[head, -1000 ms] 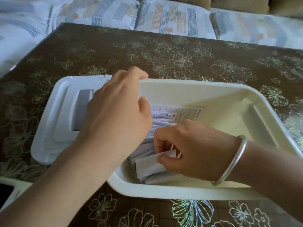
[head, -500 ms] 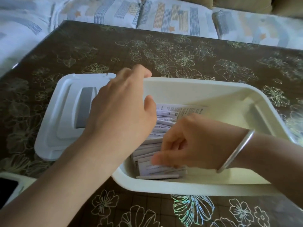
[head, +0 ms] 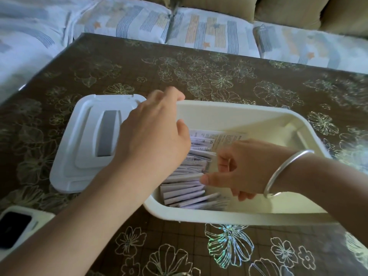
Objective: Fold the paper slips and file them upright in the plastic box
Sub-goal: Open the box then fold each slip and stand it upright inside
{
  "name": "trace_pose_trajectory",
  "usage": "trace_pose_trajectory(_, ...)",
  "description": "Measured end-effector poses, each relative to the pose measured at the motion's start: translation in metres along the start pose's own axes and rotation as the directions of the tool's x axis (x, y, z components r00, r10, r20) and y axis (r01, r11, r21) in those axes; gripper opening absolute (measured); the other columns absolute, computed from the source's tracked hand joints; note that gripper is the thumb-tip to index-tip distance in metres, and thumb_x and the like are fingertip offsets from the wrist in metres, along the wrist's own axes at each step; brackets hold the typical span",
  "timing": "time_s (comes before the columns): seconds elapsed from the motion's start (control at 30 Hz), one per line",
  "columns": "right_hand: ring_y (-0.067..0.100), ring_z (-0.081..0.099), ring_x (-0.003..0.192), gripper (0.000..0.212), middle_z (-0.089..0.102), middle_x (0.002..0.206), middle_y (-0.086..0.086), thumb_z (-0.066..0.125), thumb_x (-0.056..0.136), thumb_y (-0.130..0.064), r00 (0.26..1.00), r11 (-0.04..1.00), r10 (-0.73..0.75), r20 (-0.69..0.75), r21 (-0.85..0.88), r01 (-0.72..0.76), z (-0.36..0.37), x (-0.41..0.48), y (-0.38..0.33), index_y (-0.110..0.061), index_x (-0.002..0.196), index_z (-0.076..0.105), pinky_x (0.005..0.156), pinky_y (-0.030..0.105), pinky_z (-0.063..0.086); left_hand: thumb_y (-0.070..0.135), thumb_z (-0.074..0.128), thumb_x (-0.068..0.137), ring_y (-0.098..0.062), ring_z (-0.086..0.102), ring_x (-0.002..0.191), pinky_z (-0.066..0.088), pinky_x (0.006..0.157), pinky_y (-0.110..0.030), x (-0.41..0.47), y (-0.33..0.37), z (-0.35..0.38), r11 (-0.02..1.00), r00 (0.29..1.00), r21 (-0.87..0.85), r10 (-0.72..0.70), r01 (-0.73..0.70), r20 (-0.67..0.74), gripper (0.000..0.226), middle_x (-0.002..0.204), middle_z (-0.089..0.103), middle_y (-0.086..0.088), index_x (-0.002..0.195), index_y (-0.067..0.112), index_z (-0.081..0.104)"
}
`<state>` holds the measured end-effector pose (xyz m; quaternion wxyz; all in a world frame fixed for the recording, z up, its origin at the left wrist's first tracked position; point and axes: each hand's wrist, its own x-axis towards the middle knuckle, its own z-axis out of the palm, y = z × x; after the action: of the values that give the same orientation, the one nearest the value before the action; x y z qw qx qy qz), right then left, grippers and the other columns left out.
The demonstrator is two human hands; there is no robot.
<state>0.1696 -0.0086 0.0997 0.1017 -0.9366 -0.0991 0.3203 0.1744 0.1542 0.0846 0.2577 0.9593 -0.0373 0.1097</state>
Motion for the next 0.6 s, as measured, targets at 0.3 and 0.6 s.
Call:
trace_pose_trajectory(0.3, 0.026, 0.07, 0.087, 0.046, 0.073, 0.092, 0.009, 0.051, 0.091, -0.055, 0.981, 0.997, -0.06, 0.185, 0.049, 0.052, 0.012, 0.014, -0.003, -0.01, 0.092, 0.061, 0.085, 0.043, 0.056, 0.023, 0.053, 0.095, -0.021, 0.054, 0.107, 0.047, 0.085, -0.037, 0.001, 0.002, 0.0, 1.0, 1.0, 0.007, 0.002, -0.002, -0.001, 0.039, 0.13, 0.053, 0.005, 0.133, 0.028, 0.045)
trace_pose_trajectory(0.6, 0.021, 0.07, 0.069, 0.016, 0.073, 0.079, 0.012, 0.054, 0.094, -0.018, 0.984, 0.801, -0.077, -0.161, 0.577, 0.157, -0.008, -0.034, 0.026, -0.006, 0.084, 0.055, 0.066, 0.031, 0.059, 0.011, 0.055, 0.093, -0.023, 0.048, 0.123, 0.038, 0.1, -0.034, -0.002, 0.005, -0.008, 0.988, 0.978, 0.021, 0.155, -0.154, -0.141, 0.035, 0.134, 0.055, -0.003, 0.127, 0.016, 0.06)
